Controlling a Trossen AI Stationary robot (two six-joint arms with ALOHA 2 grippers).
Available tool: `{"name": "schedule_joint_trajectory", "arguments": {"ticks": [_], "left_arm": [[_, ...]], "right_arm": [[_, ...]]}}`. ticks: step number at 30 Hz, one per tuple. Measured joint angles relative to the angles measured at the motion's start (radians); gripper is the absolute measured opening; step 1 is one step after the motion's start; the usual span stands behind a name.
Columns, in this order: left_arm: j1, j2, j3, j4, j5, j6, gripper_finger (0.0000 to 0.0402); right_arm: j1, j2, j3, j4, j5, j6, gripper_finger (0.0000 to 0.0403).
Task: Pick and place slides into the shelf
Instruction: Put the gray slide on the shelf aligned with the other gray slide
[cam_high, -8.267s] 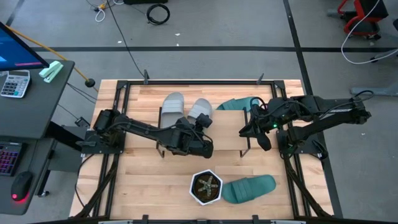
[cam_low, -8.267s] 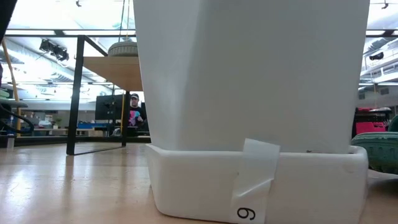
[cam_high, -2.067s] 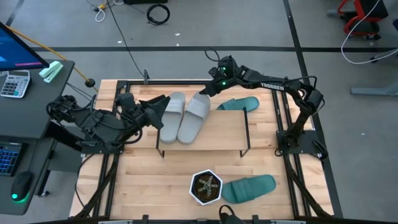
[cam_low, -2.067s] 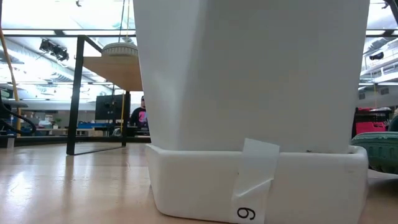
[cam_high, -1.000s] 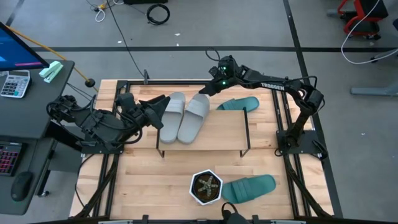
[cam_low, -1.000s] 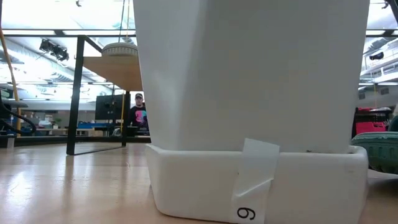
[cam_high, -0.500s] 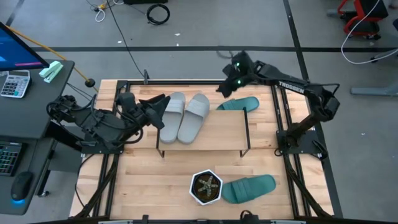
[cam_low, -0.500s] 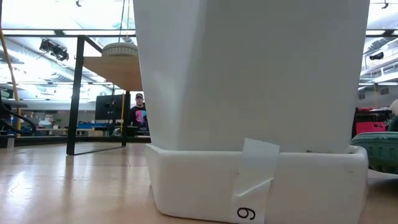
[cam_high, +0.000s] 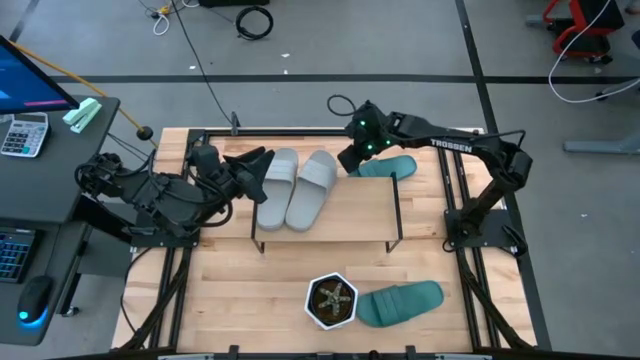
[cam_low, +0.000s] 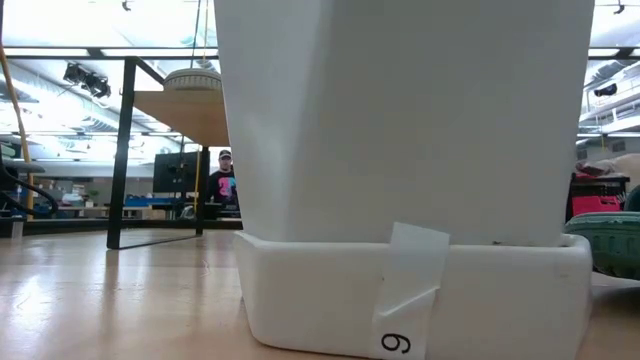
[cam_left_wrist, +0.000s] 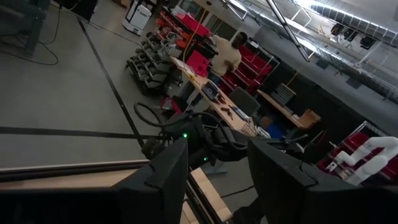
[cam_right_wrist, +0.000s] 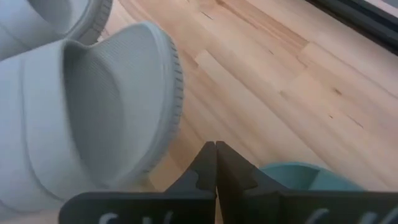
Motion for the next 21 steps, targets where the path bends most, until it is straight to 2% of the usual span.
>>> {"name": "schedule_joint_trajectory", "arguments": {"ticks": [21], "left_arm": [[-0.001, 0.000, 0.000, 0.000, 0.026, -0.001, 0.0176]], "right_arm": [[0.006, 0.000, 0.000, 0.111, 0.005, 0.092, 0.0000]]}}
